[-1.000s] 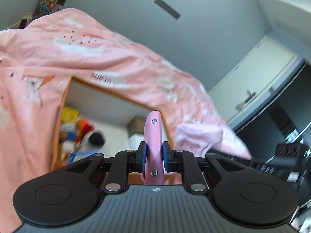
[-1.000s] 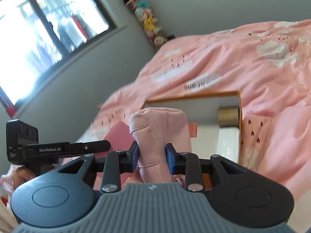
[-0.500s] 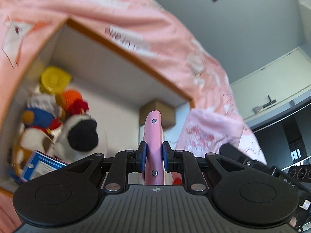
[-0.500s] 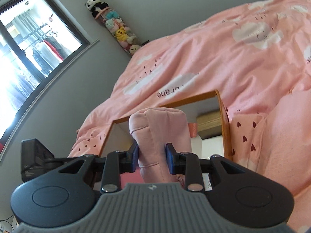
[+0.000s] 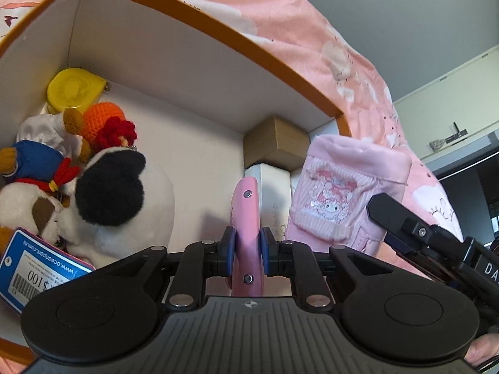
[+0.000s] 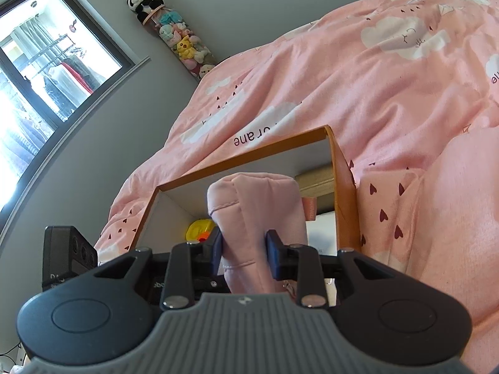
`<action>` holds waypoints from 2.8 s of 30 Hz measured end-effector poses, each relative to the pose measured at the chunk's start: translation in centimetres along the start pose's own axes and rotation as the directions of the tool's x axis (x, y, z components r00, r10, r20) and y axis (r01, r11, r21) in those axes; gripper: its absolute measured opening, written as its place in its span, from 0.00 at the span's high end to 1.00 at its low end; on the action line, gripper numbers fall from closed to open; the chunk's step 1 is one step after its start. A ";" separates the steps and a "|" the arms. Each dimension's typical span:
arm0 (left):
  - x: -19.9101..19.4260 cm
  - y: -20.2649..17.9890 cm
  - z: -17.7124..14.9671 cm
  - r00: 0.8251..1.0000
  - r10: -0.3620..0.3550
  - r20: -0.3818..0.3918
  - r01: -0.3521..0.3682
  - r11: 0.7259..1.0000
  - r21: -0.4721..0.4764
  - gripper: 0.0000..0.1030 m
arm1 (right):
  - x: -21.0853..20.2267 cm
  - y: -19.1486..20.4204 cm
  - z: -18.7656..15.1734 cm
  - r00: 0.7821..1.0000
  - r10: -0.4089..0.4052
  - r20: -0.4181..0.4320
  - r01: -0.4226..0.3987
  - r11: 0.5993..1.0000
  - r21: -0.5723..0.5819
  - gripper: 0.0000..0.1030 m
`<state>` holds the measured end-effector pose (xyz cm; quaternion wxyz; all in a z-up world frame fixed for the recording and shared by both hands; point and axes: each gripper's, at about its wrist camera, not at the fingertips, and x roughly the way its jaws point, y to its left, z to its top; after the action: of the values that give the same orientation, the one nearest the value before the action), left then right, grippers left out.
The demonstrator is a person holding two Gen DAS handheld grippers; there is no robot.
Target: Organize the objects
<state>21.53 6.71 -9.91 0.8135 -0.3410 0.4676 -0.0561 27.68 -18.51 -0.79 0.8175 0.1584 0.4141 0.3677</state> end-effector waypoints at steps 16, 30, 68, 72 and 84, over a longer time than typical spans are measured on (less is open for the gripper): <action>1.1 -1.5 0.1 0.989 0.132 -0.071 -0.122 0.983 0.139 0.80 | 0.2 -0.6 -0.1 1.000 0.001 0.000 -0.001 1.000 0.015 0.70; -2.0 -2.7 0.2 0.990 0.129 0.050 -0.137 0.958 0.252 0.57 | 0.2 -0.6 -0.2 1.000 -0.003 -0.008 0.003 1.000 0.019 0.69; -9.5 1.7 1.5 0.968 0.068 0.240 -0.101 0.987 0.126 0.34 | 6.8 3.6 -0.2 0.948 -0.156 -0.276 0.142 0.987 -0.071 0.45; -9.7 2.0 1.5 0.974 0.050 0.223 -0.077 0.991 0.111 0.34 | 6.3 3.8 -0.4 0.943 -0.213 -0.257 0.179 0.972 -0.151 0.44; -9.9 2.4 1.3 0.975 0.049 0.218 -0.073 0.992 0.099 0.34 | 7.1 3.5 0.1 0.913 -0.316 -0.257 0.256 0.936 -0.243 0.44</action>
<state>16.47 13.23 -3.75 0.8778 -0.2866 0.3833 -0.0187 28.89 -10.98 -2.71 0.8043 -0.0451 0.5089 0.3034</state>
